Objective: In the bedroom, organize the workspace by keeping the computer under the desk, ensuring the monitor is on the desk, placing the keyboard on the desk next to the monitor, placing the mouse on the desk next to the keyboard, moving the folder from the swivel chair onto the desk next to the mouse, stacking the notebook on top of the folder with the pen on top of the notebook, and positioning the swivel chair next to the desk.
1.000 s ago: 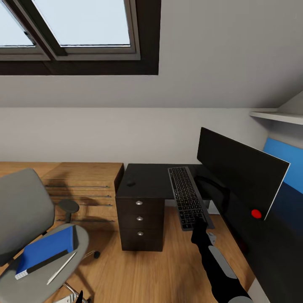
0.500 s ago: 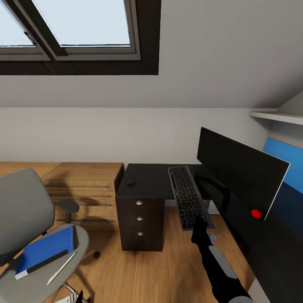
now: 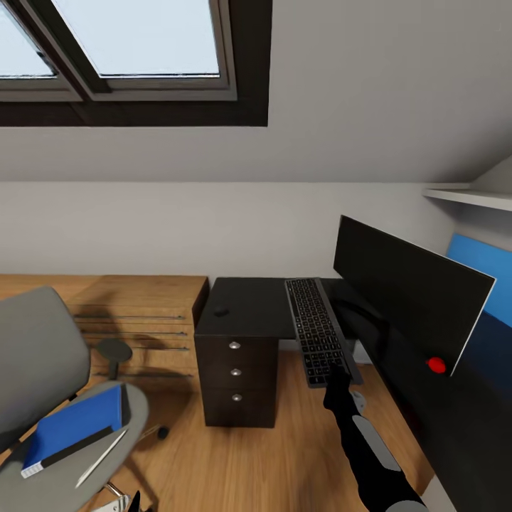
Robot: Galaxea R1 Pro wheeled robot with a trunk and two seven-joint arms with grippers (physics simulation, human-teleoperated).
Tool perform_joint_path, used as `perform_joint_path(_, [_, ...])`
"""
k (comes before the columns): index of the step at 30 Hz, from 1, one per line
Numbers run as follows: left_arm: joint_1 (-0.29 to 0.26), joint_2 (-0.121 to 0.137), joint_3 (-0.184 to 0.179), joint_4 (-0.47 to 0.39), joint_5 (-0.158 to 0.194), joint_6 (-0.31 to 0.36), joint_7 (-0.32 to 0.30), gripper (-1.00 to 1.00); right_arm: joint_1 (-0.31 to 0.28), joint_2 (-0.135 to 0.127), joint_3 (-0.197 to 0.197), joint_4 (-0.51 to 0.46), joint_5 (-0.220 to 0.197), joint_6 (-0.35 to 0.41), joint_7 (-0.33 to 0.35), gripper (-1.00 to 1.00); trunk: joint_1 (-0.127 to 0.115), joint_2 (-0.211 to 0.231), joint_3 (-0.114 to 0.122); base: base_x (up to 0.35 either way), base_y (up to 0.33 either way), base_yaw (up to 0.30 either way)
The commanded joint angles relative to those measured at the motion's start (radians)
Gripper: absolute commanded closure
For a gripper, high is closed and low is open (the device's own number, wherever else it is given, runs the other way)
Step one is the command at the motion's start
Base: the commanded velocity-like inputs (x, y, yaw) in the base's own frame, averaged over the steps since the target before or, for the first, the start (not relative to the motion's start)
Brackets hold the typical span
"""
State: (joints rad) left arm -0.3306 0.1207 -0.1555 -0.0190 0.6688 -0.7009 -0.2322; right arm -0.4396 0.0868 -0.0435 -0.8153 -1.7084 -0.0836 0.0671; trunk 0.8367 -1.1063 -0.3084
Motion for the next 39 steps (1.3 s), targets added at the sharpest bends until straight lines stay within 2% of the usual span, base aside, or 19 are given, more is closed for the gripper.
perform_joint_path(1, [-0.001, 0.000, -0.007, 0.001, 0.011, -0.002, -0.006, -1.00, -0.001, 0.001, -0.001, 0.000, -0.011, -0.002, 0.007, 1.00, 0.000, -0.001, -0.001, 0.271, 0.000, 0.000])
perform_joint_path(8, [-0.001, 0.000, -0.007, 0.001, 0.011, -0.002, -0.006, -1.00, -0.001, 0.001, -0.001, 0.005, -0.010, -0.003, 0.011, 1.00, 0.000, -0.001, -0.001, 0.243, 0.000, 0.000])
perform_joint_path(23, [-0.001, 0.000, -0.007, 0.001, 0.011, -0.003, -0.006, -1.00, -0.001, -0.002, -0.001, 0.007, -0.010, -0.002, 0.024, 1.00, 0.000, -0.001, -0.001, 0.025, 0.000, 0.000])
perform_joint_path(32, [-0.001, 0.000, -0.007, 0.001, 0.011, -0.002, -0.006, -1.00, -0.001, -0.002, -0.002, 0.020, -0.011, -0.002, 0.022, 1.00, 0.000, -0.001, -0.001, 0.229, 0.000, 0.000])
perform_joint_path(39, [-0.001, 0.000, -0.007, 0.001, 0.011, -0.002, -0.006, -1.00, -0.001, -0.007, -0.003, 0.021, -0.010, 0.002, 0.019, 1.00, 0.000, -0.001, -0.001, 0.049, 0.000, 0.000])
